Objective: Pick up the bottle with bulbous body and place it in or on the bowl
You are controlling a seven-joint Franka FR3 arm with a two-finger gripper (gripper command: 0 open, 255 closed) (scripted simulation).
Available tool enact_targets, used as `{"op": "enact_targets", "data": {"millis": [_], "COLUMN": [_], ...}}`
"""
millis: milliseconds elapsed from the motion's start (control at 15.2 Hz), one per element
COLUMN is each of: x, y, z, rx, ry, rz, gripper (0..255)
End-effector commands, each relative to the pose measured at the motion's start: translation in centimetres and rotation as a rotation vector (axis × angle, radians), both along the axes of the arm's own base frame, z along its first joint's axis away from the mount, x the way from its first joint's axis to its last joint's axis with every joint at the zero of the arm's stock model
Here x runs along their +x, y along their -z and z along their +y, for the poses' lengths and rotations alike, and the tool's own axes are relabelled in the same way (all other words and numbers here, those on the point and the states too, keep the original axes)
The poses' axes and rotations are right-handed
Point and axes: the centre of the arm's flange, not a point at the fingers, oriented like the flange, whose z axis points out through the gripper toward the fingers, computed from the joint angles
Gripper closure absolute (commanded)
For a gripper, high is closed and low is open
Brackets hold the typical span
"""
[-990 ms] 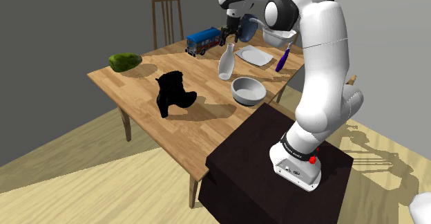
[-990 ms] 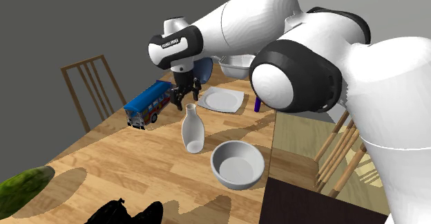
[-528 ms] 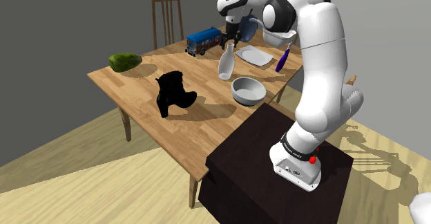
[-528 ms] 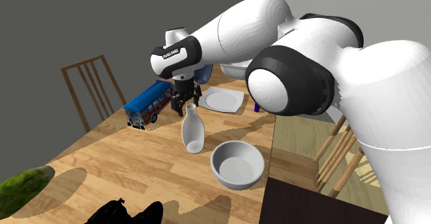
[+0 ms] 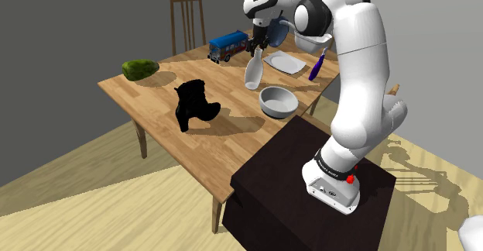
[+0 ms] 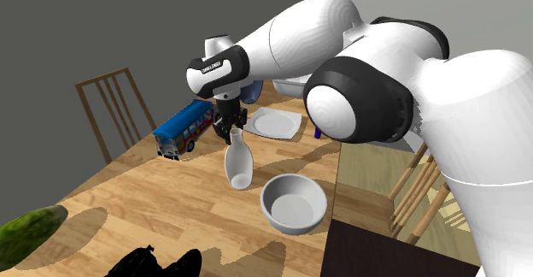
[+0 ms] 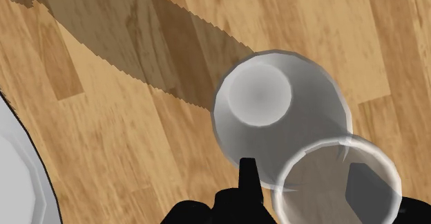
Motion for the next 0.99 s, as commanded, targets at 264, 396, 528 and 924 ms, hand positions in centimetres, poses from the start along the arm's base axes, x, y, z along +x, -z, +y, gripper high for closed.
{"op": "enact_targets", "data": {"millis": [264, 396, 528, 924], "x": [0.0, 0.0, 0.0, 0.0], "y": [0.0, 0.0, -0.5, -3.7], "z": [0.0, 0.0, 0.0, 0.0], "rx": [0.000, 0.000, 0.000, 0.000], "ry": [0.000, 0.000, 0.000, 0.000], "rz": [0.000, 0.000, 0.000, 0.000], "gripper": [255, 255, 255, 255]}}
